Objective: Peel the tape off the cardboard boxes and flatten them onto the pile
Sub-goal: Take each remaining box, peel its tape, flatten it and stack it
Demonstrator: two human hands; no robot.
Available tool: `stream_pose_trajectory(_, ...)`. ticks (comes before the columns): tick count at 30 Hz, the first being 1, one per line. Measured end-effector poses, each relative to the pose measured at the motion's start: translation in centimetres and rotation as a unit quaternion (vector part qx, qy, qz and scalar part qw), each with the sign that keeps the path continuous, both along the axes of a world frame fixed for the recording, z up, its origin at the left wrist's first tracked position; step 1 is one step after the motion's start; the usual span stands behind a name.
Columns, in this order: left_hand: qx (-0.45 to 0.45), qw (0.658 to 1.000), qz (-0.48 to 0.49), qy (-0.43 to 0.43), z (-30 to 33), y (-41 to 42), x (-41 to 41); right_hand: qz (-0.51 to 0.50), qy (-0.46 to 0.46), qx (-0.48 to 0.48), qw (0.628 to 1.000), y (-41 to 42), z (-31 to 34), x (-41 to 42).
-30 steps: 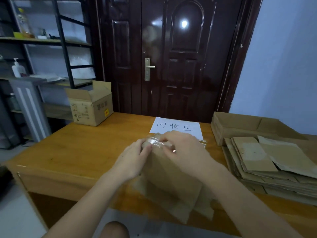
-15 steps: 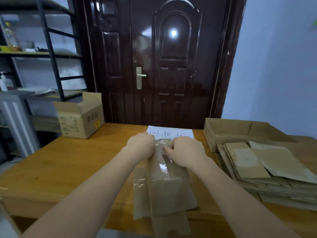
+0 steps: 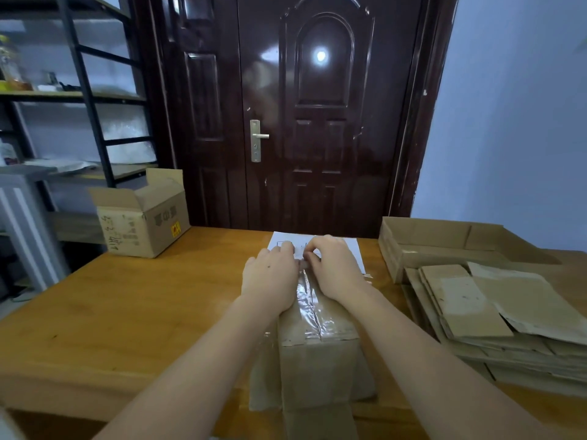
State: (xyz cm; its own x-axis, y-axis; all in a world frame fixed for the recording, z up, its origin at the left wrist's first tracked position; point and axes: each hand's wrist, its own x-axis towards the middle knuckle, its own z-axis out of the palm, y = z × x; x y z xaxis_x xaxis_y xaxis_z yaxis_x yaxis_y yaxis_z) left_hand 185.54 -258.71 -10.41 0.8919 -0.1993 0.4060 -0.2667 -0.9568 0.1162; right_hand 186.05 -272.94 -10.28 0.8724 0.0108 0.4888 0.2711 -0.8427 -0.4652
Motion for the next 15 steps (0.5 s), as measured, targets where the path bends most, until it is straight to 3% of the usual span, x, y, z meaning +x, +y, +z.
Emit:
stream_pose_trajectory(7,-0.075,0.997,-0.004,-0.015,0.0,0.1,-0.5,0.040,0.006,0.072,0.997,-0.5,0.3,-1.0)
stream_pose_trajectory(15,-0.126,0.992,-0.016,-0.023,-0.1,0.0,-0.5,0.055,-0.026,0.054,0.997,-0.5,-0.4,-0.8)
